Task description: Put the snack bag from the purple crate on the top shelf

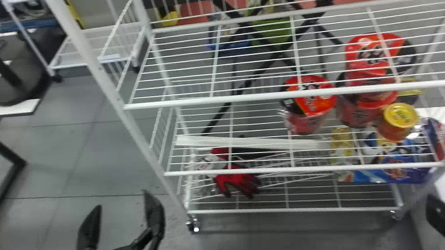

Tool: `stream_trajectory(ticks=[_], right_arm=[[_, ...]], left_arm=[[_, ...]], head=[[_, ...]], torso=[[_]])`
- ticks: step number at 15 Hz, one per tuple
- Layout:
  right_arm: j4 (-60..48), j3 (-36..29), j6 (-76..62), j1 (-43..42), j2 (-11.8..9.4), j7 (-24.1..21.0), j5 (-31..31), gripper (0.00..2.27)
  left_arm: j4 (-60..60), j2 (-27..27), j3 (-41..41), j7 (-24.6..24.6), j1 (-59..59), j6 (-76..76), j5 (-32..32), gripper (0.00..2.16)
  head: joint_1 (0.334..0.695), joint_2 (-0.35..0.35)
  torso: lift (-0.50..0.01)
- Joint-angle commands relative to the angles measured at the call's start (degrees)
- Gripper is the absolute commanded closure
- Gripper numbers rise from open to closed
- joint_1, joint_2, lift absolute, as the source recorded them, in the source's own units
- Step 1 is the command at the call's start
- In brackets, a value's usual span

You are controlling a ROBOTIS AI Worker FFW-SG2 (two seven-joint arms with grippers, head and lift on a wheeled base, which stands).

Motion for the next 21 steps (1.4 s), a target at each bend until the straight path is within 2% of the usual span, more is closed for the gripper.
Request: stream_trajectory(ticks=[1, 2, 3, 4, 6, 7, 11, 14, 16, 21], right_arm=[[-3.9, -24.1, 35.0, -7.7, 5.7, 6.6, -17.0, 0.0], [-3.7, -37.0, 35.0, -16.9, 8.4, 13.0, -21.6, 0.0], [-2.7, -46.5, 35.0, -23.9, 8.4, 17.0, -24.1, 0.0], [0.5, -55.6, 35.0, -26.5, 7.3, 19.5, -26.4, 0.0], [10.0, -57.7, 35.0, -24.6, 1.4, 19.5, -25.4, 0.0], [13.1, -56.7, 35.0, -23.1, -0.6, 19.5, -23.2, 0.0], [25.5, -44.2, 35.0, -19.7, -8.8, 22.2, -3.7, 0.1], [37.5, -37.0, 35.0, -21.2, -14.1, 23.6, 3.0, 0.0], [44.8, -33.6, 35.0, -22.8, -17.2, 23.7, 5.2, 0.0], [56.9, -21.0, 35.0, -29.7, -20.7, 25.5, 14.1, 0.0]], left_arm=[[0.2, 0.1, 0.0, -0.2, 0.0, 0.0, 0.1, 0.06], [0.2, 0.2, 0.0, -0.2, -0.1, 0.2, 0.1, 0.06], [0.3, 0.5, -0.1, -0.4, -0.5, 0.2, 0.2, 0.06], [0.8, 0.9, -0.9, -1.1, -2.0, 0.5, 0.4, 0.06], [0.8, 1.2, -2.2, -1.3, -2.8, 1.8, 0.3, 0.06], [0.9, 1.5, -2.5, -1.3, -2.9, 2.3, 0.3, 0.06], [2.1, 1.5, -3.3, -1.3, -3.3, 2.1, 0.3, 0.06], [2.7, 1.6, -3.7, -1.2, -3.3, 1.9, 0.3, 0.06], [2.9, 1.7, -3.7, -1.2, -3.4, 1.9, 0.3, 0.06], [3.5, 1.8, -3.9, -0.6, -3.7, 1.2, 0.5, 0.06]], head=[[0.695, 0.06], [0.695, 0.036], [0.695, -0.028], [0.695, -0.073], [0.695, -0.197], [0.695, -0.341], [0.695, -0.35], [0.695, -0.35], [0.695, -0.35], [0.695, -0.35]], torso=[[-0.452], [-0.452], [-0.452], [-0.452], [-0.452], [-0.452], [-0.452], [-0.452], [-0.452], [-0.452]])
